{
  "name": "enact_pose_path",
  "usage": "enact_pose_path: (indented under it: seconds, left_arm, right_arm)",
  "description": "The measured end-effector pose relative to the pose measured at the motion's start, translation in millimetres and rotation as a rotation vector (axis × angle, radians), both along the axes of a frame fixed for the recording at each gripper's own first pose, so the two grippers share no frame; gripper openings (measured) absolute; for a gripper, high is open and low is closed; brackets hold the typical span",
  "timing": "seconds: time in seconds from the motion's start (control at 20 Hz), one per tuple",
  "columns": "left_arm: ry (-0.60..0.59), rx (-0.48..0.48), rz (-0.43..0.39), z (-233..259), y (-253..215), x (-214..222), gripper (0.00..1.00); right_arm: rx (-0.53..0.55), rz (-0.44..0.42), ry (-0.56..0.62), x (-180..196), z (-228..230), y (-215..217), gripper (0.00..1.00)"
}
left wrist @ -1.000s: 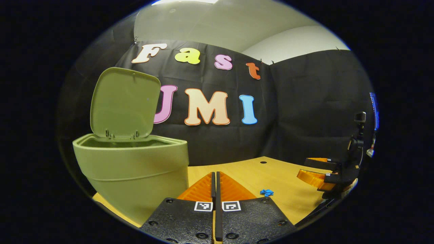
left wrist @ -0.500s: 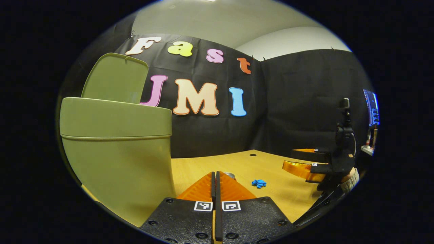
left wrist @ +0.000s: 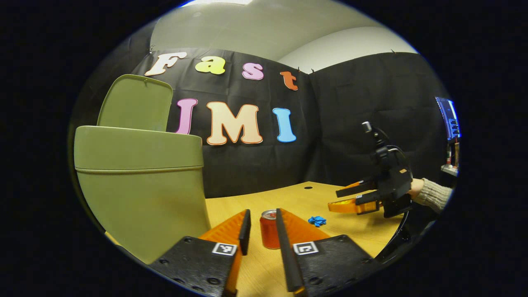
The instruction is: Press the lid of the desktop garbage bin to open it, pick up the crumpled paper on the desktop and throw it into the bin, then pick up the pop can on the desktop and drop it into the bin, and finally close the garbage bin lid.
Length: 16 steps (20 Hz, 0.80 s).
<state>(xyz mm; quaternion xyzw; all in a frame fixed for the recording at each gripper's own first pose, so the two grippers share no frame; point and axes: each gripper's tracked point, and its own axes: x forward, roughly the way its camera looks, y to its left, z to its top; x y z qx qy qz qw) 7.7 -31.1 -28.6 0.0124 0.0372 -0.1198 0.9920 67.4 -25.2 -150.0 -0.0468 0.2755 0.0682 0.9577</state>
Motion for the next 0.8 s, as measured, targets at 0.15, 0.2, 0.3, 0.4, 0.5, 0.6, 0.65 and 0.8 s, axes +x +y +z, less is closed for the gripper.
enact_pose_path:
  seconds: [0.15, 0.2, 0.3, 0.4, 0.5, 0.6, 0.65, 0.8]
  left_arm:
    - [0.012, 0.004, -0.012, -5, -7, 1, 0.92]
    - [0.019, 0.002, -0.013, -8, -8, 1, 0.94]
    - [0.034, -0.005, -0.015, -13, -9, 3, 0.94]
    - [0.038, -0.005, -0.004, -13, -3, 5, 0.94]
    - [0.036, -0.004, 0.015, -13, 4, 6, 0.94]
    - [0.032, 0.000, 0.029, -12, 10, 7, 0.94]
    - [0.031, 0.000, 0.033, -11, 11, 7, 0.94]
    - [0.031, 0.001, 0.037, -11, 13, 8, 0.94]
  right_arm:
    - [0.035, 0.008, 0.110, 9, -29, 2, 0.99]
    - [0.033, 0.006, 0.140, 12, -38, 1, 0.98]
    - [0.022, 0.010, 0.180, 19, -49, 2, 0.99]
    - [0.004, 0.012, 0.218, 19, -61, 2, 0.99]
    - [-0.001, 0.024, 0.256, 18, -70, 5, 0.99]
    - [-0.016, 0.032, 0.286, 18, -77, 9, 0.92]
    - [-0.029, 0.038, 0.300, 17, -80, 9, 0.88]
    - [-0.051, 0.043, 0.322, 18, -86, 9, 0.53]
